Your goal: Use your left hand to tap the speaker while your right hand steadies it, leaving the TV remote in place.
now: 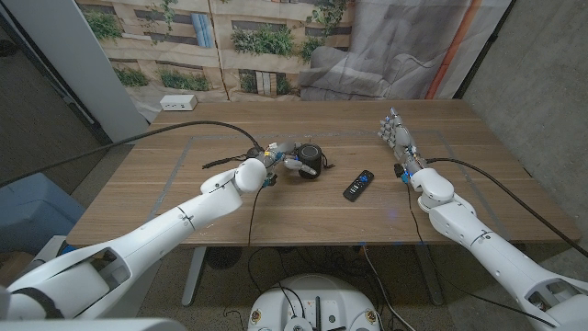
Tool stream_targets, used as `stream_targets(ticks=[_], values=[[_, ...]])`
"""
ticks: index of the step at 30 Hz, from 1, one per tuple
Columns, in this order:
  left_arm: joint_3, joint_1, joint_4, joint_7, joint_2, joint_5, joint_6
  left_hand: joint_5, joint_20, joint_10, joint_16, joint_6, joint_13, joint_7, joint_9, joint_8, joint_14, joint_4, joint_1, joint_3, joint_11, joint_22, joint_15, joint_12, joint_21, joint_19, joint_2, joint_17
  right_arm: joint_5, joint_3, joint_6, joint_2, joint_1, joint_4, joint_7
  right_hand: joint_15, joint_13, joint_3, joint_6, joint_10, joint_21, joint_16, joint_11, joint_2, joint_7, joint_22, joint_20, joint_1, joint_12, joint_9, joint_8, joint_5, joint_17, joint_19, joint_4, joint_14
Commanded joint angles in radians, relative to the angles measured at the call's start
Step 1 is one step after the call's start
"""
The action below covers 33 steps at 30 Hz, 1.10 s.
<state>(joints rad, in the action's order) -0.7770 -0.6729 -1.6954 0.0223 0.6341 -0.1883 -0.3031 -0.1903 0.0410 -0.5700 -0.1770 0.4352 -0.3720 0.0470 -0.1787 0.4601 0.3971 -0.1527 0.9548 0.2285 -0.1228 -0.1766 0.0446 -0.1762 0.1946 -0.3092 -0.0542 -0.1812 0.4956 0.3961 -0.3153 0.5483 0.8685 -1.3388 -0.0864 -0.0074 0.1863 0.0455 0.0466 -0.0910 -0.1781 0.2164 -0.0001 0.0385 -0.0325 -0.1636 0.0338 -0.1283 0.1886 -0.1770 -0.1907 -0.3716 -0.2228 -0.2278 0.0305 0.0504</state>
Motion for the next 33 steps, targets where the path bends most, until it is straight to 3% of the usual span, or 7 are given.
stream_targets(ticks=[1, 7, 11, 19, 22, 25, 33], values=[[0.011, 0.001, -0.024, -0.036, 0.024, 0.032, -0.015, -0.002, 0.0, 0.044, 0.002, 0.067, 0.021, 0.097, -0.003, -0.032, -0.042, 0.001, 0.027, -0.011, 0.013, 0.0, 0.059, -0.001, -0.007, 0.024, 0.043, 0.001, 0.002, 0.005, 0.0, -0.003, 0.001, -0.003, 0.008, -0.008, 0.001, 0.003, 0.002, 0.0, -0.01, -0.004, -0.005, 0.0, 0.008, -0.002, 0.005, 0.002, -0.001, -0.002, -0.002, -0.009, 0.001, -0.009, 0.001, 0.006], [0.009, 0.01, -0.028, -0.064, 0.031, 0.047, -0.023, 0.005, -0.011, 0.12, 0.006, -0.01, 0.058, 0.066, -0.003, -0.091, -0.117, 0.005, -0.006, -0.022, 0.042, 0.001, 0.027, -0.001, -0.013, 0.079, 0.03, 0.004, 0.0, 0.007, 0.001, -0.006, 0.004, -0.007, 0.004, -0.007, 0.001, 0.003, 0.003, 0.001, -0.01, -0.004, -0.004, -0.001, 0.01, -0.002, 0.003, 0.0, -0.001, -0.002, -0.002, -0.009, 0.001, -0.009, 0.0, 0.006], [0.008, 0.016, -0.027, -0.081, 0.036, 0.059, -0.023, 0.008, -0.013, 0.163, 0.007, -0.06, 0.076, 0.061, -0.003, -0.126, -0.16, 0.007, -0.023, -0.027, 0.058, 0.002, 0.013, -0.001, -0.014, 0.105, 0.024, 0.005, -0.002, 0.007, 0.005, -0.002, 0.011, -0.017, -0.002, -0.005, 0.001, 0.002, 0.004, 0.001, -0.01, -0.005, -0.004, -0.001, 0.011, -0.002, 0.003, -0.001, 0.0, -0.002, -0.002, -0.009, 0.002, -0.009, -0.001, 0.005], [0.009, 0.033, -0.024, -0.137, 0.053, 0.092, -0.008, 0.014, -0.018, 0.26, 0.006, -0.154, 0.115, 0.021, -0.002, -0.189, -0.252, 0.01, -0.07, -0.046, 0.095, 0.004, -0.022, -0.003, -0.017, 0.178, 0.001, 0.006, -0.004, 0.01, 0.013, -0.003, 0.019, -0.03, -0.01, -0.006, 0.001, 0.002, 0.005, 0.001, -0.009, -0.005, -0.004, 0.0, 0.011, -0.002, 0.002, -0.002, 0.0, -0.002, -0.002, -0.01, 0.002, -0.009, -0.002, 0.004], [0.01, 0.037, -0.025, -0.156, 0.062, 0.103, -0.002, 0.012, -0.024, 0.298, 0.006, -0.217, 0.132, -0.001, -0.002, -0.221, -0.304, 0.009, -0.09, -0.056, 0.12, 0.004, -0.046, -0.006, -0.015, 0.211, -0.014, 0.006, -0.006, 0.011, 0.016, -0.004, 0.021, -0.035, -0.016, -0.005, 0.001, 0.002, 0.005, 0.002, -0.009, -0.005, -0.003, 0.0, 0.011, -0.002, 0.001, -0.003, 0.0, -0.002, -0.002, -0.01, 0.003, -0.009, -0.003, 0.005], [0.01, 0.044, -0.026, -0.179, 0.071, 0.112, 0.003, 0.009, -0.033, 0.343, 0.008, -0.248, 0.144, -0.009, -0.002, -0.236, -0.347, 0.011, -0.107, -0.062, 0.12, 0.004, -0.066, -0.003, -0.016, 0.242, -0.02, 0.006, -0.009, 0.011, 0.018, -0.005, 0.025, -0.042, -0.022, -0.004, 0.001, 0.002, 0.005, 0.003, -0.009, -0.005, -0.003, 0.0, 0.011, -0.002, 0.001, -0.004, -0.001, -0.002, -0.002, -0.01, 0.003, -0.01, -0.003, 0.005], [0.004, 0.072, -0.023, -0.26, 0.097, 0.134, 0.017, 0.004, -0.049, 0.439, 0.009, -0.356, 0.165, -0.059, -0.001, -0.268, -0.446, 0.015, -0.148, -0.075, 0.161, 0.004, -0.104, -0.002, -0.018, 0.322, -0.031, 0.006, -0.018, 0.015, 0.028, -0.01, 0.033, -0.061, -0.046, -0.004, 0.002, 0.001, 0.006, 0.004, -0.009, -0.006, -0.003, 0.0, 0.012, -0.002, 0.0, -0.005, -0.001, -0.002, -0.002, -0.01, 0.003, -0.01, -0.004, 0.003]])
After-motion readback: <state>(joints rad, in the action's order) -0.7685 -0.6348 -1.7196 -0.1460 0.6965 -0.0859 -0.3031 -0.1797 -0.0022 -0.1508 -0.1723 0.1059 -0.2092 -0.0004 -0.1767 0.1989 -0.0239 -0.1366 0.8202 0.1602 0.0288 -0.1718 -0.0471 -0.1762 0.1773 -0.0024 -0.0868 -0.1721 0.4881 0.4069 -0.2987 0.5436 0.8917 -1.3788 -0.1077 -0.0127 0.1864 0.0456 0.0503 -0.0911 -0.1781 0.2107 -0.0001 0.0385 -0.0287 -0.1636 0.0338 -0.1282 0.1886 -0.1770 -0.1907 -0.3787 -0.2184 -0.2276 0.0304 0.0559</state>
